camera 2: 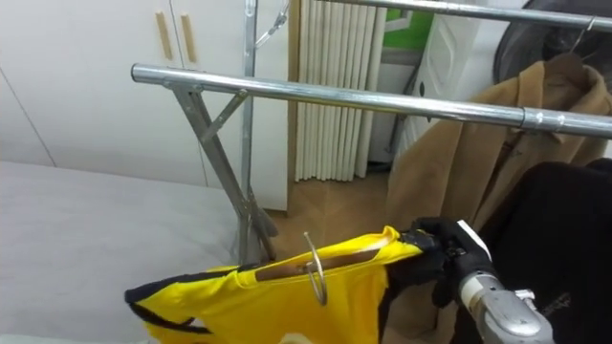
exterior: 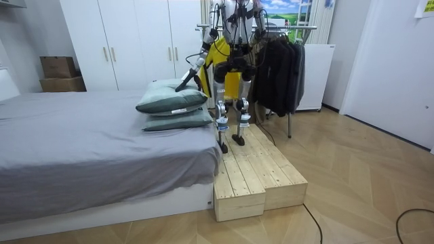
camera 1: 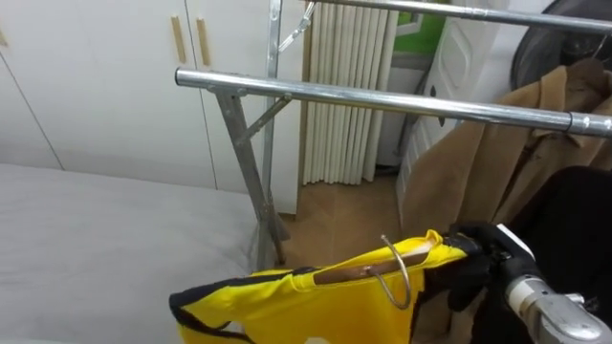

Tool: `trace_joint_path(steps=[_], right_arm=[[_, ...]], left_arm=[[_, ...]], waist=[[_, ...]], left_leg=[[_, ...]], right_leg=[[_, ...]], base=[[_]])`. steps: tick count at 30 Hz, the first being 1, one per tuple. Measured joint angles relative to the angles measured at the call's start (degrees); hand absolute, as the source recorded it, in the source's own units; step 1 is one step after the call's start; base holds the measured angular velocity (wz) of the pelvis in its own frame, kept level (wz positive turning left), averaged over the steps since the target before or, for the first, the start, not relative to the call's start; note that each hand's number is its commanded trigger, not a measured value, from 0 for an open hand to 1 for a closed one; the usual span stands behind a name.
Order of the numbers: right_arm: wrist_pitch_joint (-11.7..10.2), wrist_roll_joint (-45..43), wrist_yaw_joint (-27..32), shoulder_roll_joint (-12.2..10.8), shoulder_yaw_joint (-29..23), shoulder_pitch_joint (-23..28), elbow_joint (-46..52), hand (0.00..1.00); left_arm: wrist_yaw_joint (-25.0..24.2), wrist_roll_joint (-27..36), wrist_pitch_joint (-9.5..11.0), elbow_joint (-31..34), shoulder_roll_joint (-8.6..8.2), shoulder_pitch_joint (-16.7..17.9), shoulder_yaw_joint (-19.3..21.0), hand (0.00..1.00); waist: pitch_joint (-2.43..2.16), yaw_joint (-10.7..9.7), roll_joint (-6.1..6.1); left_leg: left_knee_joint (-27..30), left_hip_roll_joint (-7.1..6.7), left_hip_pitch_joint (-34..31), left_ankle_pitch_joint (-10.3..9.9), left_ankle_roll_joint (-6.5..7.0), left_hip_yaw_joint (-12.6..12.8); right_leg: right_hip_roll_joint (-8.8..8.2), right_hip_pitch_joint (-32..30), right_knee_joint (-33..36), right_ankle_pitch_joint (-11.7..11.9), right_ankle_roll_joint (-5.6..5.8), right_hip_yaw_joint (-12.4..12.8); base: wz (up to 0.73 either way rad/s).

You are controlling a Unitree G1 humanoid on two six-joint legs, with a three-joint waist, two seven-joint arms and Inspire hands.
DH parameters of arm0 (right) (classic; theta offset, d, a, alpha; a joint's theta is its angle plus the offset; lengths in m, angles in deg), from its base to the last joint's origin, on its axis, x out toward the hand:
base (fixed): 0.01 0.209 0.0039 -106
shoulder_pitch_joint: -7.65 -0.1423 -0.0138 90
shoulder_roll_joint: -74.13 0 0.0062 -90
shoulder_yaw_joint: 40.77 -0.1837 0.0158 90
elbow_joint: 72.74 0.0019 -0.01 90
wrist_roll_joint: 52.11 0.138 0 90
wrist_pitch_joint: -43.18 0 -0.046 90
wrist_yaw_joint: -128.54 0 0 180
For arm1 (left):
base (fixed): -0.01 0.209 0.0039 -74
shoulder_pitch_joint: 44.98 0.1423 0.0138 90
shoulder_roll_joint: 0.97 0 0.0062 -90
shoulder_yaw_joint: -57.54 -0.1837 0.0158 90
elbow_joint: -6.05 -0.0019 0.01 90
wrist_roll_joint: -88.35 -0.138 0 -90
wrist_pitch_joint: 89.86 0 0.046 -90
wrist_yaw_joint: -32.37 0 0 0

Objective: Hang clothes

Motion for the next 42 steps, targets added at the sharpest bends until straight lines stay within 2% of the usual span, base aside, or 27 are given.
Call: trace_joint_path(steps=[3, 6, 7, 11, 18, 26, 34, 42], right_arm=[[0.0, 1.1, -0.1, 0.2, -0.6, -1.2, -3.2, 1.0], [0.3, 4.4, -0.5, 1.0, -1.3, -2.4, -6.1, 1.0], [0.3, 4.8, -0.9, 1.1, -2.4, -2.6, -6.9, 1.0], [0.5, 6.5, -2.4, 1.8, -3.6, -3.1, -8.9, 1.0], [1.3, 7.4, -4.9, 4.3, -4.8, -3.9, -11.1, 1.0], [2.5, 8.9, -4.8, 7.3, -4.9, -6.9, -19.0, 1.0], [2.8, 9.1, -4.4, 8.9, -4.9, -10.4, -20.6, 1.0], [2.8, 9.4, -4.7, 10.0, -4.9, -10.6, -20.8, 1.0]], left_arm=[[-1.8, -0.2, -1.0, 0.8, 0.34, 0.0, 0.0, 0.0], [-3.3, -0.3, -1.1, 1.2, 0.69, 0.0, 0.1, 0.0], [-4.0, -1.3, -1.1, 1.3, 0.72, 0.0, 0.1, 0.0], [-5.1, -2.7, -1.1, 1.3, 0.75, 0.1, 0.4, 0.0], [-5.5, -4.1, -1.0, 1.3, 0.53, 0.6, 1.0, 0.0], [-5.3, -4.5, -1.1, 1.2, 0.55, 1.0, 1.3, 0.0], [-5.4, -4.9, -1.1, 2.0, 0.66, 1.5, 1.2, 0.0], [-5.5, -5.3, -1.1, 2.1, 0.76, 2.0, 1.3, 0.0]], waist=[[-0.03, -0.2, 0.34], [0.06, -0.7, 0.5], [0.06, -0.7, 0.5], [0.11, -0.6, 0.42], [0.01, -0.3, -0.04], [0.16, -0.2, -1.07], [0.23, -0.4, -1.35], [0.2, -0.3, -1.59]], left_leg=[[0.5, -0.03, 0.0, 0.0, 0.02, 0.0], [0.5, -0.46, -0.1, 0.0, 0.1, -1.3], [0.4, -0.7, 0.1, 0.3, 0.47, -1.4], [0.2, -1.01, 0.1, 0.3, 0.51, -1.4], [0.2, -1.24, 0.1, 0.3, 0.54, -1.4], [-0.4, -1.31, 1.1, 0.3, 0.57, -1.6], [-0.4, -1.33, 1.3, 0.4, 0.57, -2.4], [-0.7, -1.32, 2.1, 0.4, 0.57, -2.4]], right_leg=[[-0.19, 0.3, 0.1, 0.0, 0.02, -0.3], [-0.75, 0.4, 0.1, -0.1, 0.07, -1.5], [-0.9, 0.3, 0.2, -0.2, 0.18, -1.4], [-1.05, 0.3, 0.1, -0.7, 0.98, -1.1], [-1.29, 0.4, 0.2, -0.5, 0.86, -0.9], [-1.46, 0.9, 0.1, -0.9, 0.86, -1.4], [-1.39, 1.5, -0.6, -1.0, 0.85, -1.5], [-1.39, 2.2, -0.8, -1.0, 0.85, -1.5]], base=[[0.02], [0.14], [0.07], [0.01], [0.0], [0.0], [0.03], [0.0]])
